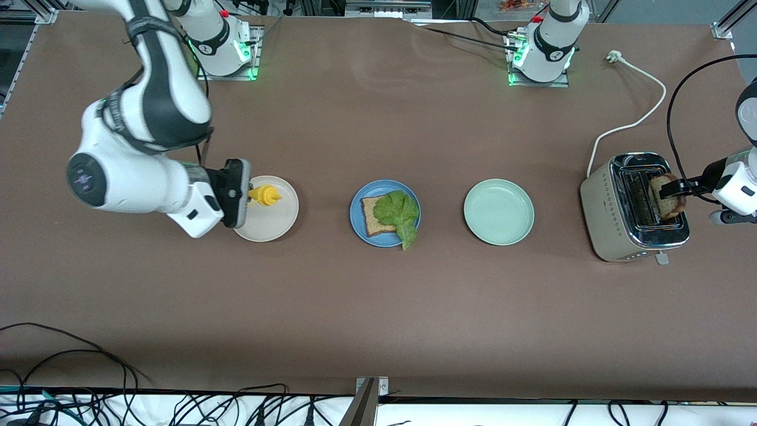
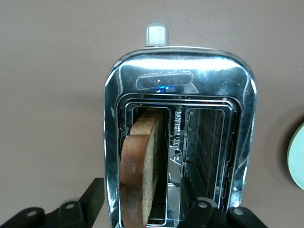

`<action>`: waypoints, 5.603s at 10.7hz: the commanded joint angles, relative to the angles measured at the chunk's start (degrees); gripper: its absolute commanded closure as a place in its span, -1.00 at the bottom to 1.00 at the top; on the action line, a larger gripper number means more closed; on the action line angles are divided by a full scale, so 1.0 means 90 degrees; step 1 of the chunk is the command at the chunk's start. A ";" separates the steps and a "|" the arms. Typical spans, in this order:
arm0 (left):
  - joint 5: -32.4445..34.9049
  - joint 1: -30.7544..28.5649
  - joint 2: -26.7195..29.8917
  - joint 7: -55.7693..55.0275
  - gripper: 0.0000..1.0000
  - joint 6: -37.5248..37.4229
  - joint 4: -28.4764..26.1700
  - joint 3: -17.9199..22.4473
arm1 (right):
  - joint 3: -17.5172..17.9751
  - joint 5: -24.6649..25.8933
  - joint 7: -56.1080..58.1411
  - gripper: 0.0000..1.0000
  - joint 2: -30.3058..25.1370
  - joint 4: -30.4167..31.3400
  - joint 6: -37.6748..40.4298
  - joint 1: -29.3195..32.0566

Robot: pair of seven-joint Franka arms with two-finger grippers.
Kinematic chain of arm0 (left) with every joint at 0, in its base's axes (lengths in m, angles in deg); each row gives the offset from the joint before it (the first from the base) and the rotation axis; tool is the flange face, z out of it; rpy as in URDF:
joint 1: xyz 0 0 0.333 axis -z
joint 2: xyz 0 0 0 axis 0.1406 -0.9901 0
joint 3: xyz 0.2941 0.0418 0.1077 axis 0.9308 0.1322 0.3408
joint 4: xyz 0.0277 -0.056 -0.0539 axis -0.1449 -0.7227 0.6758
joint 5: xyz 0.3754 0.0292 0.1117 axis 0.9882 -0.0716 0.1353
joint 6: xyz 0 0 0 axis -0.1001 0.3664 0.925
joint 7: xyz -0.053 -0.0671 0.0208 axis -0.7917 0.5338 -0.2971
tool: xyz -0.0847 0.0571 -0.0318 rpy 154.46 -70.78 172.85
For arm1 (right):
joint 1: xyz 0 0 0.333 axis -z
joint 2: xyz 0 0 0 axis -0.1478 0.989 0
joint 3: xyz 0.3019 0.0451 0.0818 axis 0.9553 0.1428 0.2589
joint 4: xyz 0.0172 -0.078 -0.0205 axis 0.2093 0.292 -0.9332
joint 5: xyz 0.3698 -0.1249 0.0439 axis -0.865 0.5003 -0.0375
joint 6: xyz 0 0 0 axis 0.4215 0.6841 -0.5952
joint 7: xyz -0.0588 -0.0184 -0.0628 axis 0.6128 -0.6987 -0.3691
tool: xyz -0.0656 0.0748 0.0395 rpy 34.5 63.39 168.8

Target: Make sandwich in blue plate with both arms

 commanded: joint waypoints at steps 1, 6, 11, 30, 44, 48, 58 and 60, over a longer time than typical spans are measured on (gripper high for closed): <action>-0.0077 -0.0108 0.0008 0.0155 -0.33 0.0160 -0.0185 0.0020 | 0.0146 -0.1084 0.1623 0.89 0.0243 0.0096 0.0741 0.0978; -0.0077 -0.0177 0.0018 0.0145 1.00 0.0160 -0.0137 -0.0009 | 0.0380 -0.1575 0.4035 0.89 0.0926 0.0086 0.1787 0.2083; -0.0087 -0.0118 0.0309 0.0164 1.00 0.0131 0.0302 -0.0234 | 0.0370 -0.2083 0.6323 0.89 0.2039 0.0067 0.2550 0.2785; -0.1852 -0.0196 0.1006 -0.1719 1.00 -0.0318 0.0313 -0.3688 | 0.0390 -0.2181 0.8230 0.29 0.3154 0.0008 0.2189 0.3559; -0.3261 -0.0099 -0.2401 -0.2961 1.00 0.4385 0.0322 -0.6249 | -0.0470 -0.1470 0.6007 -1.00 0.2599 -0.0529 0.1975 0.3520; -0.3271 -0.0147 -0.2619 -0.2658 1.00 0.4555 0.0235 -0.6269 | -0.0440 -0.0835 0.4162 -1.00 0.1857 -0.0519 0.1799 0.3248; -0.3271 -0.0196 -0.2775 -0.2463 0.51 0.4146 0.0010 -0.6260 | 0.0338 0.2775 -0.2496 -1.00 -0.0535 -0.0296 0.1516 0.2163; -0.3271 -0.0148 -0.2697 -0.2482 0.00 0.4096 0.0010 -0.6201 | 0.0652 0.3344 -0.3737 -1.00 -0.1023 -0.0003 0.1506 0.2143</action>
